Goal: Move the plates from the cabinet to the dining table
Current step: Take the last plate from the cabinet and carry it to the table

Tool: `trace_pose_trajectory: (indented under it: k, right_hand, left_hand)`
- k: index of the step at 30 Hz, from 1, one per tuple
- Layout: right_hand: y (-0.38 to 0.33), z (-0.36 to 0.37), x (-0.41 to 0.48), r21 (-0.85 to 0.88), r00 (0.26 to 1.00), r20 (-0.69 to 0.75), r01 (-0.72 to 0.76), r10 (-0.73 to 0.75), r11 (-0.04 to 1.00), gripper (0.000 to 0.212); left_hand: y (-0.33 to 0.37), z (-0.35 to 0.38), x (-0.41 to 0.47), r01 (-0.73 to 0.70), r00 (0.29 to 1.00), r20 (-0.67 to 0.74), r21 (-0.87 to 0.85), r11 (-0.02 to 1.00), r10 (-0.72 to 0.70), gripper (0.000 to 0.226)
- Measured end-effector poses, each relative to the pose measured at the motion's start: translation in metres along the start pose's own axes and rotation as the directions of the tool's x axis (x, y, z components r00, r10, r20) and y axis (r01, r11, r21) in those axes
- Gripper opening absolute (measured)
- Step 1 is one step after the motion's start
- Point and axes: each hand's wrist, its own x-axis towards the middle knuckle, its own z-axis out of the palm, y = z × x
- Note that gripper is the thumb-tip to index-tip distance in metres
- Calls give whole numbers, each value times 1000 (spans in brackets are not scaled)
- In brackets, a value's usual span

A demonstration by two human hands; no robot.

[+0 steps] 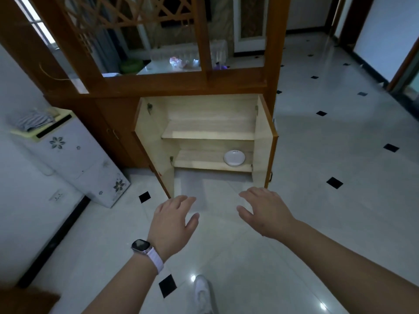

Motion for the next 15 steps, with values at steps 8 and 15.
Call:
trace_pose_trajectory:
  k: [8,15]
  right_hand:
    - [-6,-2,143,1,991,-42,-123,123,992,47]
    - [-26,-7,242,-11,979,-69,-195,194,981,48]
  left_hand:
    - [-94,13,131,-43,998,37,-36,998,44,45]
    - [-158,21,245,-128,989,54,-109,986,135,52]
